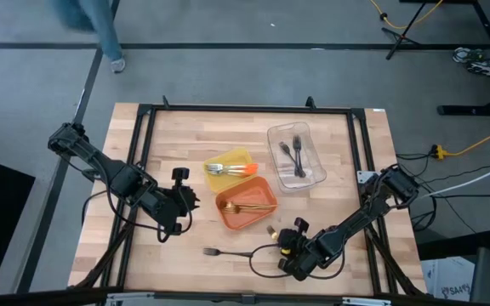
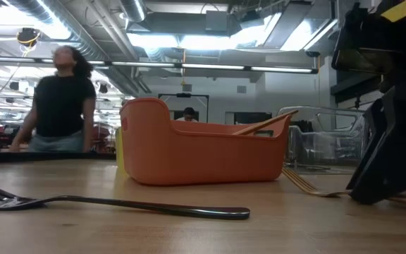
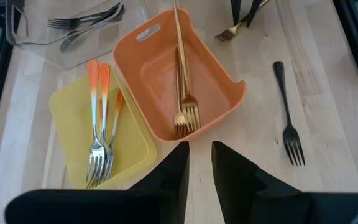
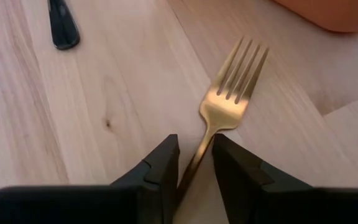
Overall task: Sort silverware by color (type)
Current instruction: Put the gold fork into the orange bin
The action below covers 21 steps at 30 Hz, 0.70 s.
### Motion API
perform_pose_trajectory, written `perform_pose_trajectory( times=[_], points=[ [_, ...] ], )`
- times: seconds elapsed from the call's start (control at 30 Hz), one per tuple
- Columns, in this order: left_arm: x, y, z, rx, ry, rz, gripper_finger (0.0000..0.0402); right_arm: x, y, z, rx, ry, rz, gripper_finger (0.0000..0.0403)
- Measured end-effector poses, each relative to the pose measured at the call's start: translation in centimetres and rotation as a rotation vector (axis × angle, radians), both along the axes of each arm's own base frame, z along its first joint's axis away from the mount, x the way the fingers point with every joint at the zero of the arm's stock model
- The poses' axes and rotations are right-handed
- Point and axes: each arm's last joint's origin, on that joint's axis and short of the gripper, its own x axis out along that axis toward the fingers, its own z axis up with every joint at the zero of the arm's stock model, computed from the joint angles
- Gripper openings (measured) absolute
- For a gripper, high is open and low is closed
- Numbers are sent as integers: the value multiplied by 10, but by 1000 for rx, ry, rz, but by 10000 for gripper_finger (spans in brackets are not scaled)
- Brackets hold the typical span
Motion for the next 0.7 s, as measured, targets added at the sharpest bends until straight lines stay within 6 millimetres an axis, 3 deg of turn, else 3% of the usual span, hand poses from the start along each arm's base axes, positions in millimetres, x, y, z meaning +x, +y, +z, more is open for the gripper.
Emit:
perform_pose_trajectory(
  times=[0.3, 0.7],
  points=[
    [0, 0, 0, -2, -3, 0, 63, 1, 1, -5, 2, 8, 1, 99],
    [0, 0, 0, -1, -2, -1, 63, 1, 1, -6, 12, 10, 2, 6]
  ],
)
